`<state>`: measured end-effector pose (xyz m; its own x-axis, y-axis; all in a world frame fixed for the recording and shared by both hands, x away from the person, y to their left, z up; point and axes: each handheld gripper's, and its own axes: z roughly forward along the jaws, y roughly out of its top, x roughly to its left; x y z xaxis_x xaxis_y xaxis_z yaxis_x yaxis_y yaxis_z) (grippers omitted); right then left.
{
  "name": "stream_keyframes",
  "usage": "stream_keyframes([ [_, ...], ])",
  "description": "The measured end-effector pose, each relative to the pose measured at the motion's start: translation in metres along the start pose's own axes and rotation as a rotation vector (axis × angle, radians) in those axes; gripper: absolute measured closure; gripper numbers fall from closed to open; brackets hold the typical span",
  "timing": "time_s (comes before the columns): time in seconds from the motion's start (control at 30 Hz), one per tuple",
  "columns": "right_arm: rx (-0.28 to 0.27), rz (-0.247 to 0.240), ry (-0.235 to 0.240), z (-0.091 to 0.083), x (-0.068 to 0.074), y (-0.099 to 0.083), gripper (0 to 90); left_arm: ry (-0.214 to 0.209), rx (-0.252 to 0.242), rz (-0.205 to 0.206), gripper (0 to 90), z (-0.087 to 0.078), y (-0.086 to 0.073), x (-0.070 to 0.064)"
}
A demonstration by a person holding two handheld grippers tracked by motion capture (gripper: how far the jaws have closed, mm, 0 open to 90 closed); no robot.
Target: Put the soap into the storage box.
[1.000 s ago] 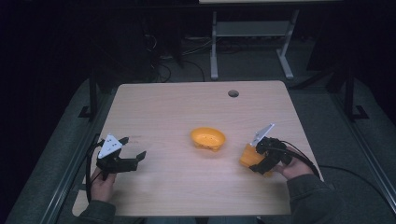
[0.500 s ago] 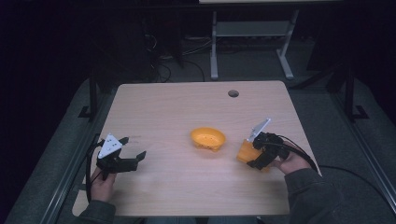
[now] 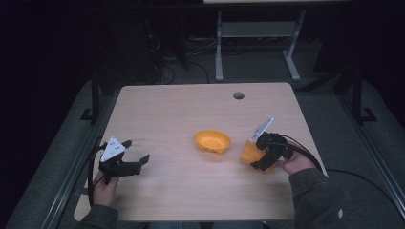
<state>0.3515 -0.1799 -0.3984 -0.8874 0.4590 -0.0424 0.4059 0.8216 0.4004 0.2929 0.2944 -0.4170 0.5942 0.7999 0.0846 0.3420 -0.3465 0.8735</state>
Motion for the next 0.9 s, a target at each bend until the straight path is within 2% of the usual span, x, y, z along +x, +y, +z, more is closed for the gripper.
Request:
stream_keyframes([
  [0.4, 0.002, -0.031, -0.005, -0.005, -0.004, 0.016, 20.6, 0.001, 0.001, 0.001, 13.4, 0.000, 0.000, 0.000],
  [0.9, -0.020, -0.047, -0.003, -0.010, -0.009, 0.033, 20.6, 0.000, 0.003, -0.001, 13.4, 0.000, 0.000, 0.001],
])
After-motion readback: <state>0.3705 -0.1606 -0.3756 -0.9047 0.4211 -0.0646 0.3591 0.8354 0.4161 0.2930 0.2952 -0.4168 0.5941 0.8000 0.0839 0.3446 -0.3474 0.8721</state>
